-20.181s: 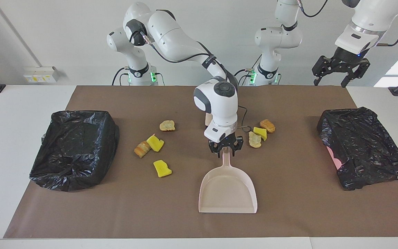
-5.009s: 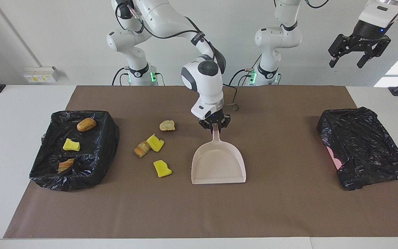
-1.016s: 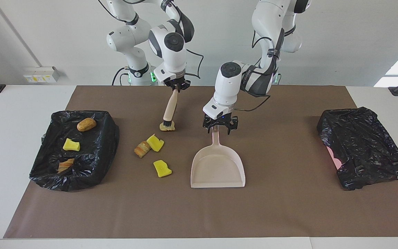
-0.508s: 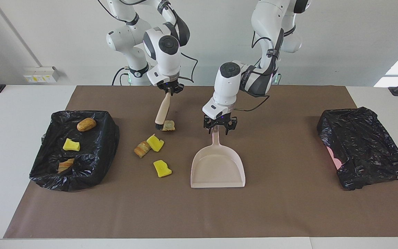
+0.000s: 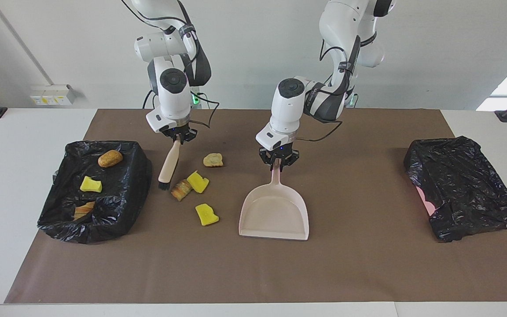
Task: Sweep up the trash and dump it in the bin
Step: 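Grasp the dustpan with the left gripper while the right gripper grasps the brush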
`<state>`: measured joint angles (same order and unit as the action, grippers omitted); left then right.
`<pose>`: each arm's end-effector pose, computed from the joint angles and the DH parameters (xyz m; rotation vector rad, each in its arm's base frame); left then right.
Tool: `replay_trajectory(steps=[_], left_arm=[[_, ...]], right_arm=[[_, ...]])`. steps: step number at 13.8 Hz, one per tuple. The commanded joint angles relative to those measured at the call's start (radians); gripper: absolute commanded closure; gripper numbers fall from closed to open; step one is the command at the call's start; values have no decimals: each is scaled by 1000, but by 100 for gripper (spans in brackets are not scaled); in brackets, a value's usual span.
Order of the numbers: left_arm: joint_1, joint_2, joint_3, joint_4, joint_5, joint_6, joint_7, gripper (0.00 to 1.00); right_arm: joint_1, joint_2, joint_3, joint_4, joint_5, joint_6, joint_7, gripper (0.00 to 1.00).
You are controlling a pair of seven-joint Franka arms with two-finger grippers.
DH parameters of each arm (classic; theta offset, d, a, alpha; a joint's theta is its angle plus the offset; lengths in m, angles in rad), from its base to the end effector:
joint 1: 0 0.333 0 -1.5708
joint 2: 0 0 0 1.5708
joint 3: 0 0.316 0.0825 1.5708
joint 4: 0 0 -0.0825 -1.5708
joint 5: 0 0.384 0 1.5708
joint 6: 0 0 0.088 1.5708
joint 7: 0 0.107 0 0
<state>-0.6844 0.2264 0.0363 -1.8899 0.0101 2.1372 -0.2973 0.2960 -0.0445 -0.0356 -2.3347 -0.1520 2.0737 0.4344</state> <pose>0.4880 -0.3703 0.3887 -3.0861 0.5570 -0.0413 0.4609 0.1148 0.3384 2.9402 -0.1264 -0.2384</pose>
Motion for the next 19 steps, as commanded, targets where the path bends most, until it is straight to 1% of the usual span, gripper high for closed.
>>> replay_trajectory(steps=[1,3,4,5,6,7,8,10,12,14,16,17,19], left_arm=[[31,-47,4,17,14,-107,166,100],[43,-73,7,17,14,-178,358,100],[64,-76,7,17,14,-207,427,100],[71,-78,5,17,14,-230,470,100],[71,-79,7,15,14,-244,516,100],[75,-78,7,17,14,-244,561,100],[88,-78,7,17,14,-244,599,100],[108,-78,7,11,14,-258,699,100],[109,-78,8,8,19,-255,812,100],[109,-81,8,0,49,-247,862,100],[105,-96,8,-24,77,-238,937,100],[97,-110,8,-47,82,-214,954,100],[83,-156,4,-131,164,-146,957,100]], right_arm=[[-14,5,14,0,-6,16,-37,100],[-8,32,14,1,-4,40,-28,100],[-6,40,14,18,-4,25,-25,100],[-8,43,14,46,-4,-3,-32,100],[-11,40,16,84,-3,-68,-37,100],[-9,38,14,112,-4,-108,-43,100],[-20,40,13,121,-8,-116,-57,100],[-47,45,10,115,-18,-87,-88,100],[-54,48,11,83,-18,-73,-97,100],[-46,51,11,54,-18,-35,-102,100],[-37,57,14,55,-5,-33,-106,100],[-28,67,17,60,5,-23,-112,100],[26,115,17,98,90,-12,-102,100]])
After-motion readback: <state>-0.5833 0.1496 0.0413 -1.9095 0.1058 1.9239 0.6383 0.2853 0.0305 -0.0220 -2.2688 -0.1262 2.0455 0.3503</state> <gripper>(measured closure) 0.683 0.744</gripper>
